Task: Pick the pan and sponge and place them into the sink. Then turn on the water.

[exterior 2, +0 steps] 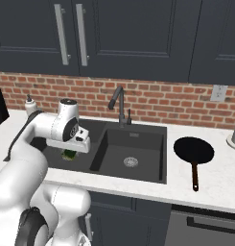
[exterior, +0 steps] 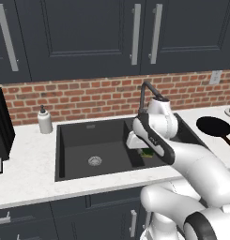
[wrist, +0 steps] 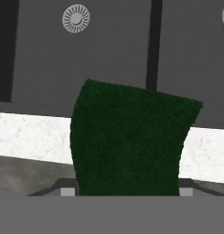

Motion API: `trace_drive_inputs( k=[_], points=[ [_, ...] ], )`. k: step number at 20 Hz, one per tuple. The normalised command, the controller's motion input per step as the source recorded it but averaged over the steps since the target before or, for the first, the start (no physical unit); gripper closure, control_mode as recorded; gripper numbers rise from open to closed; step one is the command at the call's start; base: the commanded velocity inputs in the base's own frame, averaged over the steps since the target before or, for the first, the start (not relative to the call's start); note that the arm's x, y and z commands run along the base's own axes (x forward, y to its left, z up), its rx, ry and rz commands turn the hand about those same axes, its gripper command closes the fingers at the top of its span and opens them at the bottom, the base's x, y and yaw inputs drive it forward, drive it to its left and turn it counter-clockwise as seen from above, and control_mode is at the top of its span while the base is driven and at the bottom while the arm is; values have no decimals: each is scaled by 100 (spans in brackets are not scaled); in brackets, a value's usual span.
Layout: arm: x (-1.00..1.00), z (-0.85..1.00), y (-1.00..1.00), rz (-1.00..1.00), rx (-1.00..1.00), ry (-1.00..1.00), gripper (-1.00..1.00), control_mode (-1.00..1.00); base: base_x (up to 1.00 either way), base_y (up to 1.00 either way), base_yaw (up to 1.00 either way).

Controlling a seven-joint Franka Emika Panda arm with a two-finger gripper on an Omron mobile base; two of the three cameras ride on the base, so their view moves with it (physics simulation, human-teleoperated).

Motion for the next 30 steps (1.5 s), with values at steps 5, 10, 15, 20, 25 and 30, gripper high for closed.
trace_drive_inputs(
  k=[5, 10, 15, 20, 25, 30],
  points=[
    [0, 0, -35, 5, -2, 1, 100, -100, 0, 0, 0],
    [0, 0, -49, 0, 0, 0, 100, -100, 0, 0, 0],
    [-1, 0, -55, 0, 0, 0, 100, -100, 0, 0, 0],
    [3, 0, -57, 0, 0, 0, 100, -100, 0, 0, 0],
    [28, 0, -54, 0, 1, 0, 100, -100, 0, 0, 0],
    [31, 0, -59, 0, 4, 0, 100, -100, 0, 0, 0]
  ],
)
